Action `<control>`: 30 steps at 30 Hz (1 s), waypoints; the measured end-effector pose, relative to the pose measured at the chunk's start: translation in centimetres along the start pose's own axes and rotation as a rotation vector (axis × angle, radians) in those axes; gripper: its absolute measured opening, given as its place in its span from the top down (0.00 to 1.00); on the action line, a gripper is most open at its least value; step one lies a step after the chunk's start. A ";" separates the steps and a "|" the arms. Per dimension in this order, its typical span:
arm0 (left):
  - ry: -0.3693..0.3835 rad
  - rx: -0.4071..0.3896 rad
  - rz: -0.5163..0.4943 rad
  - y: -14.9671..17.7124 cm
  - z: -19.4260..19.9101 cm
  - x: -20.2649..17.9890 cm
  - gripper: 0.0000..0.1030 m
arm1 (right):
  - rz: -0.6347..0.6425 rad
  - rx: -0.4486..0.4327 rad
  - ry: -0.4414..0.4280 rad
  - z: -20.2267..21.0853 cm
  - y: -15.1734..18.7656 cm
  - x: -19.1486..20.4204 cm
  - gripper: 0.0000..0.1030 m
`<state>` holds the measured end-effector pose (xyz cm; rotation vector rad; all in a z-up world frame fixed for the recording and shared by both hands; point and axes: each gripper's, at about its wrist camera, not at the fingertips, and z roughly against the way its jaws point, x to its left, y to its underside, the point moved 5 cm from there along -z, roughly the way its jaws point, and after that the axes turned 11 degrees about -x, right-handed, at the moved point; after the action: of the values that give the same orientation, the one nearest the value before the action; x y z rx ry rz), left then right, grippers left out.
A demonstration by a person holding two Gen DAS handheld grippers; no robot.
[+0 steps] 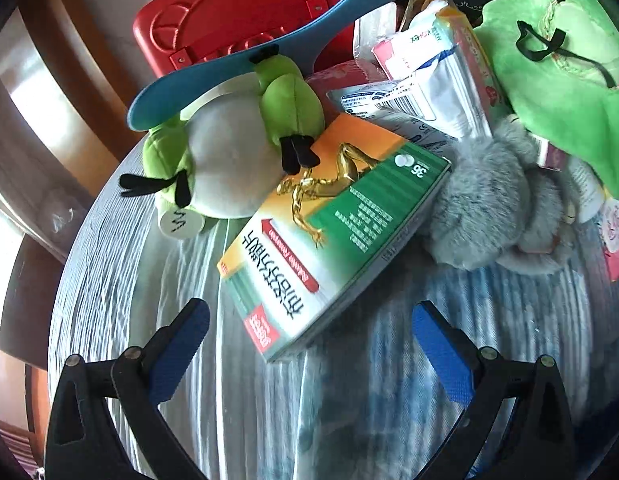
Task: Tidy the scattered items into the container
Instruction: 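Grasp the green medicine box with the left tool while the right tool grasps the teal-pink carton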
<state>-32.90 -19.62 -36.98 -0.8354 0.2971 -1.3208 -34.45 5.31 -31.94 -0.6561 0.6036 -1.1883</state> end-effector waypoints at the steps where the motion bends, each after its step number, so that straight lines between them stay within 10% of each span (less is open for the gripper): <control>1: -0.002 -0.020 -0.003 -0.2 -0.6 0.0 0.00 | -0.009 -0.008 0.012 -0.7 0.0 0.3 0.00; 24: 0.002 -0.074 0.080 -1.5 -3.6 1.2 0.02 | -0.143 0.085 0.044 -7.2 1.3 0.5 0.05; 30: 0.005 -0.112 0.037 -1.8 -3.0 0.1 0.02 | -0.113 -0.100 0.061 -3.4 -0.7 1.0 0.09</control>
<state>-36.09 -20.84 -37.76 -0.9165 0.3918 -1.2808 -37.09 3.72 -33.75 -0.7488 0.6884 -1.2933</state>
